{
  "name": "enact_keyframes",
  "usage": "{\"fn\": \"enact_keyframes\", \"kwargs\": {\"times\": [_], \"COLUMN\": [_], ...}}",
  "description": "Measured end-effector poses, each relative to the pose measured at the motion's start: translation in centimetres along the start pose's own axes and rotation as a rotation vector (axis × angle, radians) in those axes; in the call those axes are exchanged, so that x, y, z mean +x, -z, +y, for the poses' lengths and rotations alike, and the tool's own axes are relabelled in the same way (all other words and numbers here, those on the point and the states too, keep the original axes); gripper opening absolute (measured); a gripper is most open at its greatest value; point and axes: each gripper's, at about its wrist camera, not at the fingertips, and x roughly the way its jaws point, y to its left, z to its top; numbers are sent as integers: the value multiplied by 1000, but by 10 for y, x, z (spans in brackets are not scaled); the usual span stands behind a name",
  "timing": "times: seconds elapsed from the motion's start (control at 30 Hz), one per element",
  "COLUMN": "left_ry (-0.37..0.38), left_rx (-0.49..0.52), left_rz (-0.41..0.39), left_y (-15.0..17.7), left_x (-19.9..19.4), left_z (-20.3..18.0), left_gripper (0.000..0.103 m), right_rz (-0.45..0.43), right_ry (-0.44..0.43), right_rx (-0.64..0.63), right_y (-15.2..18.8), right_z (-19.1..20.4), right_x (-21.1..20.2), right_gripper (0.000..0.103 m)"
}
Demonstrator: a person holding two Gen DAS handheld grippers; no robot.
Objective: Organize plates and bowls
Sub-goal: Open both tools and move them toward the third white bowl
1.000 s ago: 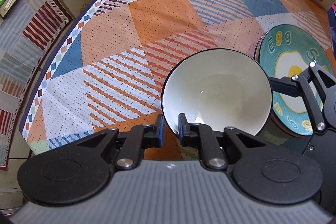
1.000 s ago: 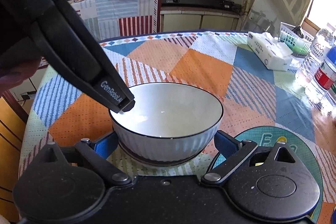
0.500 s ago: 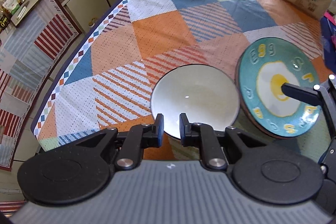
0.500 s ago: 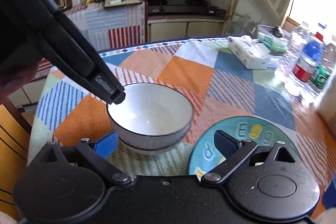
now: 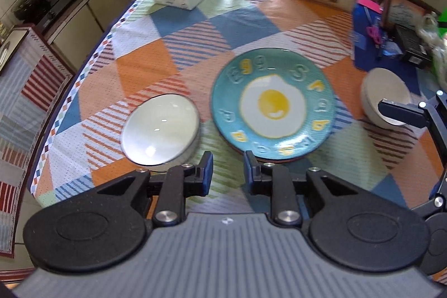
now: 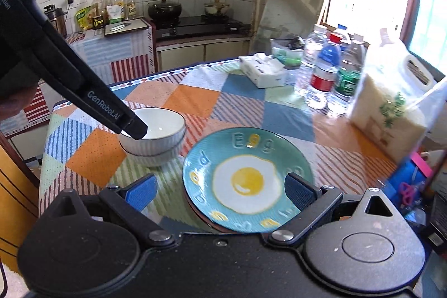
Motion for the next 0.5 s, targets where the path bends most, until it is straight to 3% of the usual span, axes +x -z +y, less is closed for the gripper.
{"fn": "enact_keyframes", "kwargs": {"times": [0.27,0.5], "left_ry": [25,43], "left_rx": [95,139], "left_rz": [7,12], "left_y": [5,4], "left_x": [-15,-13], "left_z": [-66,-107], "left_gripper": [33,51], "right_rz": [-10,12], "right_ry": [47,117], "right_rx": [8,69], "right_y": [37,66], "right_z": [-33,-71], "right_x": [-44,-59], "right_gripper": [99,99]}}
